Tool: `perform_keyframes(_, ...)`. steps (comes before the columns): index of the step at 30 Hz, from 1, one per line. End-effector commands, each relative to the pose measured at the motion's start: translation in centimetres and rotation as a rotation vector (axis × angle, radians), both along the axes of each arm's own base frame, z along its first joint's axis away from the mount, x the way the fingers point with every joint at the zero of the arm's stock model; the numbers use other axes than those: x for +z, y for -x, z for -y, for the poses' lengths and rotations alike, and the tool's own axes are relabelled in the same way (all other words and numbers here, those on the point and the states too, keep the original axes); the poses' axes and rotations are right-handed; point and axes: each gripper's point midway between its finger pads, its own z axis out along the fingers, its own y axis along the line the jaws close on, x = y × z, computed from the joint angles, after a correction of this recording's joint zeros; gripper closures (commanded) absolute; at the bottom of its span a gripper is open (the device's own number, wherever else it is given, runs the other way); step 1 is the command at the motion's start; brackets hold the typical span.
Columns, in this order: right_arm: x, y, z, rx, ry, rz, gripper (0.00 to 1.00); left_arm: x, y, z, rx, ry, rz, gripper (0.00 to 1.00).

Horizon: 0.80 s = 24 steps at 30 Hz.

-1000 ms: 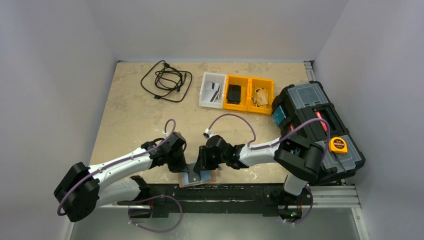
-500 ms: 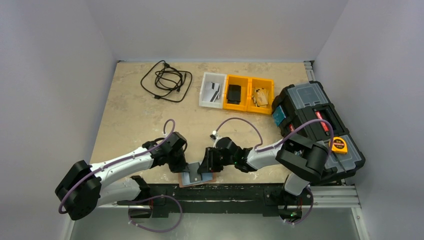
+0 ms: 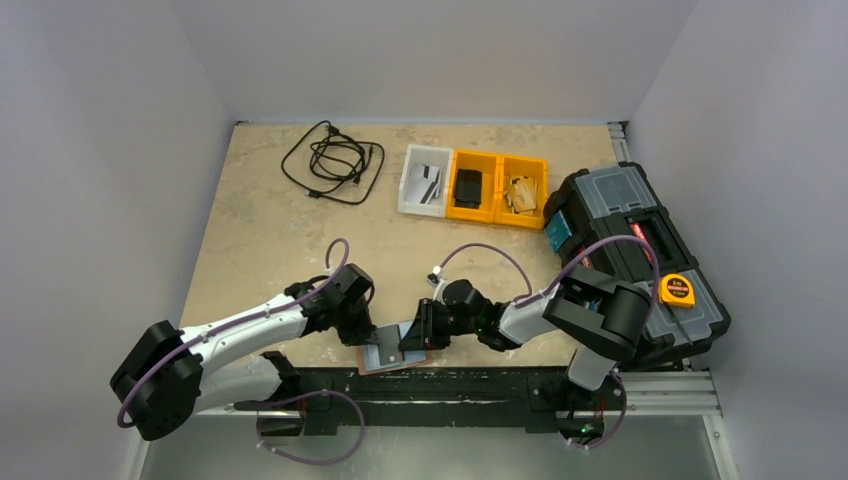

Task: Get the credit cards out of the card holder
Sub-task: Remove the credit card from the card holder.

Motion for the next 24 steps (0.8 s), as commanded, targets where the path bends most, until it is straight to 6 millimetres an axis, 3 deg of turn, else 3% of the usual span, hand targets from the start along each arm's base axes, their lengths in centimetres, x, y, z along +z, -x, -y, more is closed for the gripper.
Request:
perform_keyframes(1,1.1,0.0,-0.7,-0.007,-0.082,-0.016,0.80,-2.3,1.2,-2.5,0.012,-0.115,-0.031,1.00)
perform_keyframes(9,1.3,-0.2,-0.5,-0.026,-0.092,-0.020,1.00,-2.4,1.4,-2.7,0.015,-0.116,-0.035,1.00)
perform_keyframes(24,-0.1,-0.9,2.4,-0.111,-0.002,0.002,1.00,-2.5,1.4,-4.1,0.036,-0.166,-0.036,1.00)
